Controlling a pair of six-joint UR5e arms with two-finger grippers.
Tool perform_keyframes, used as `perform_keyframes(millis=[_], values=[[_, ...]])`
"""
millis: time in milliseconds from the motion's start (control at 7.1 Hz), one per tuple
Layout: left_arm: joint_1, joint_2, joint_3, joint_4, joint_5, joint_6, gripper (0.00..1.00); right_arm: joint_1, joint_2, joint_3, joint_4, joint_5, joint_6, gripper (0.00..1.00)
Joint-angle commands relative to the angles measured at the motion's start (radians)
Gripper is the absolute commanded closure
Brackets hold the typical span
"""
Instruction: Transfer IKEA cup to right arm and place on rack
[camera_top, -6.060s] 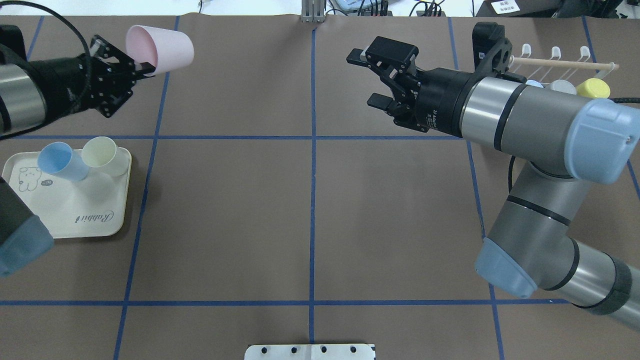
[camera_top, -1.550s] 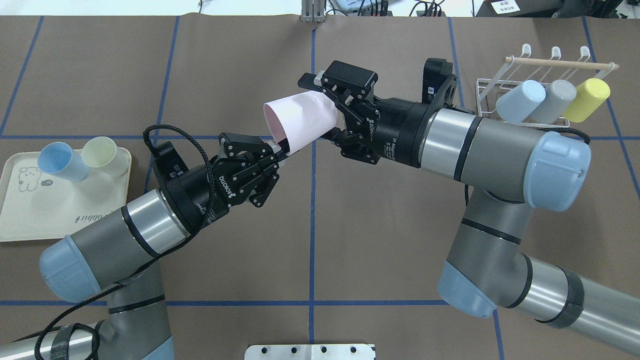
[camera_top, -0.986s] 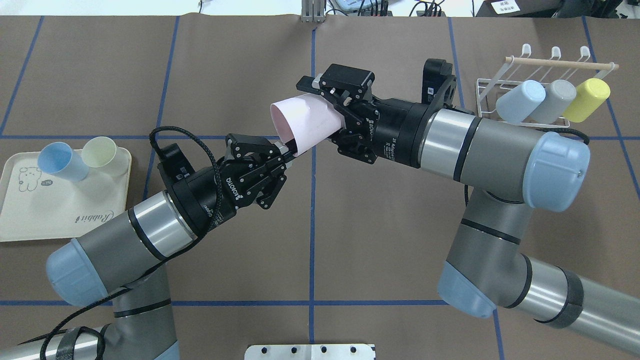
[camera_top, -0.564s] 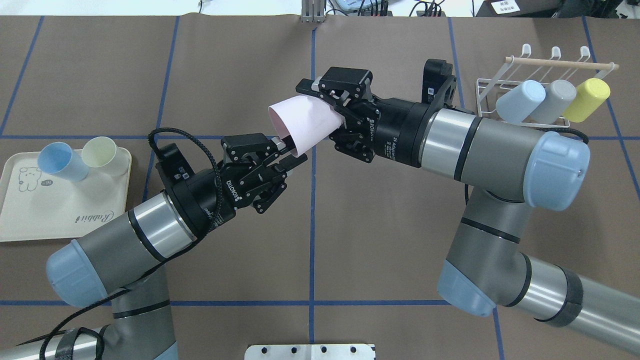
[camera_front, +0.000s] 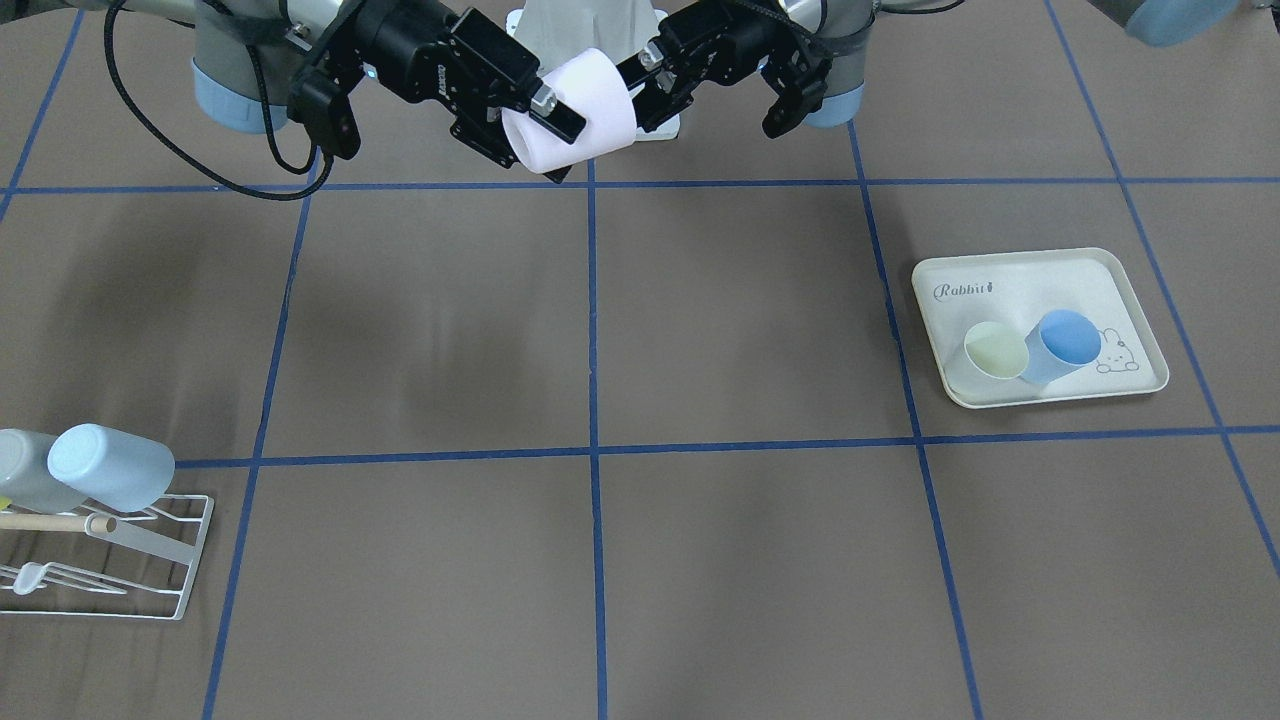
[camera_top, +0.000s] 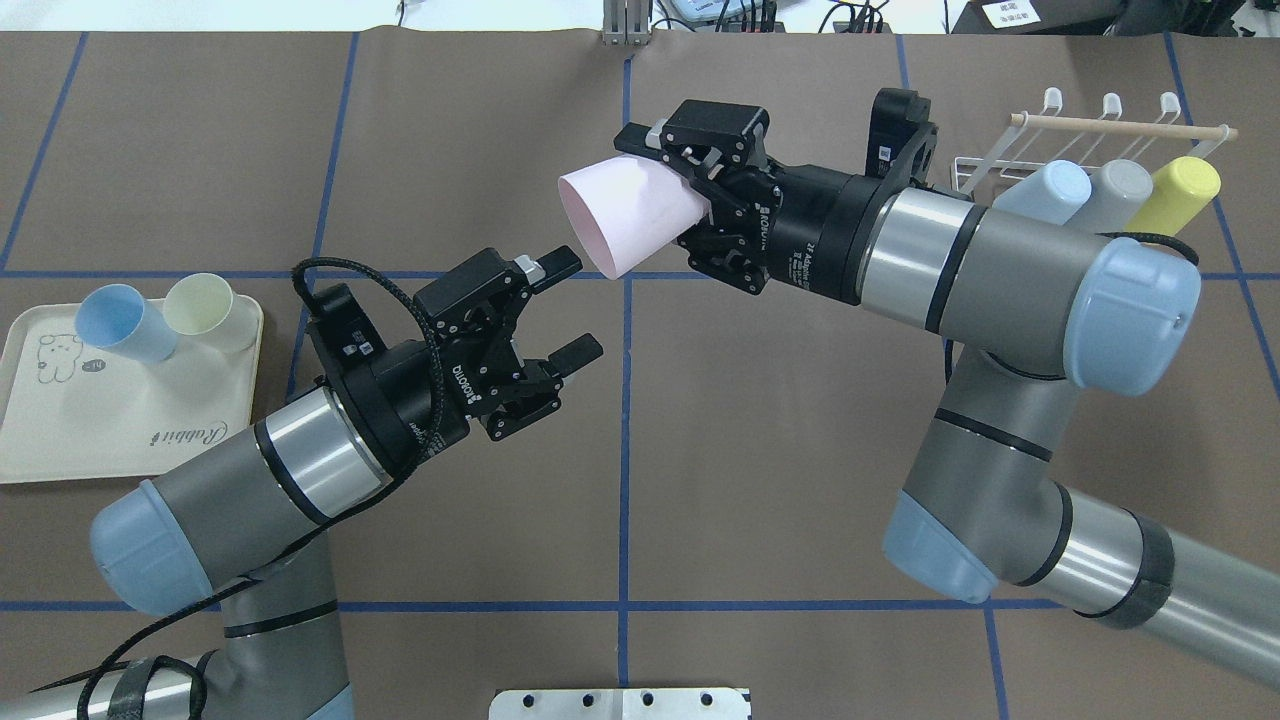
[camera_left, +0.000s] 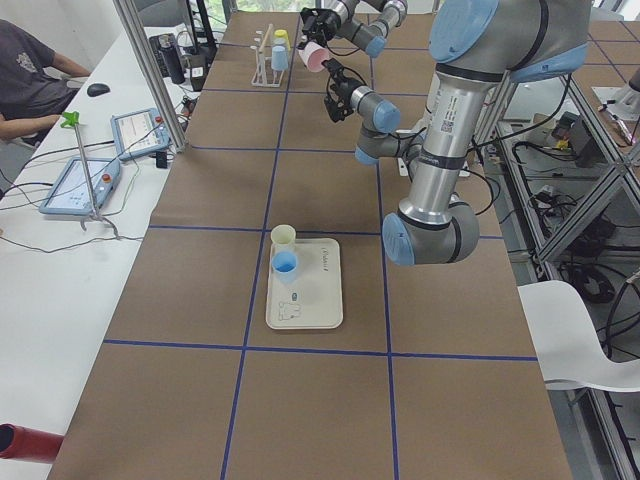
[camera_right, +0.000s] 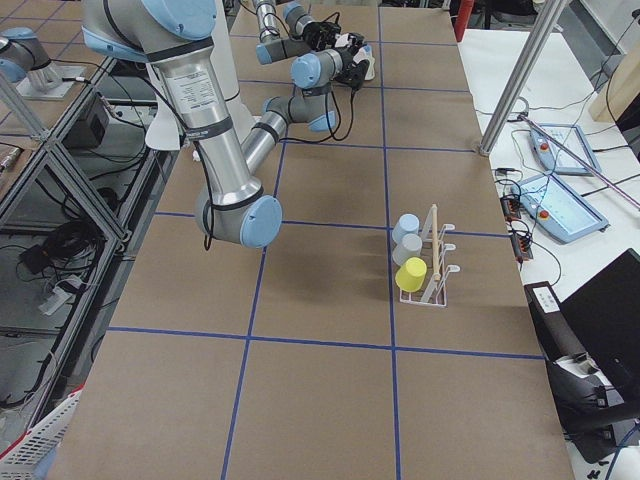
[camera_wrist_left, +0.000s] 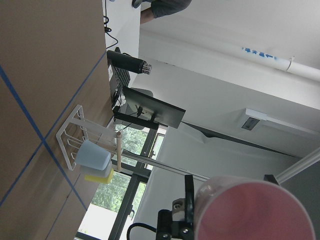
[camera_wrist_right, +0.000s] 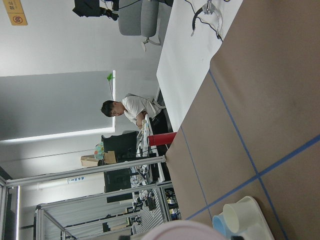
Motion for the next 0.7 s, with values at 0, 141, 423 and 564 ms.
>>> perform_keyframes(millis=[0,141,423,564], values=[[-0.006,0.025,0.003,0.004,0.001,0.062,0.00,0.070,-0.004,-0.036,-0.021,-0.015,-0.097,1.00],[-0.007,0.072,-0.005,0.012,0.001,0.193,0.00,0.088,-0.003,-0.040,-0.079,-0.052,-0.189,1.00],[-0.053,0.103,-0.015,0.148,0.026,0.344,0.00,0.104,-0.009,-0.038,-0.206,-0.140,-0.430,1.00],[-0.091,0.128,-0.040,0.271,0.026,0.351,0.00,0.116,-0.009,-0.040,-0.281,-0.203,-0.510,1.00]])
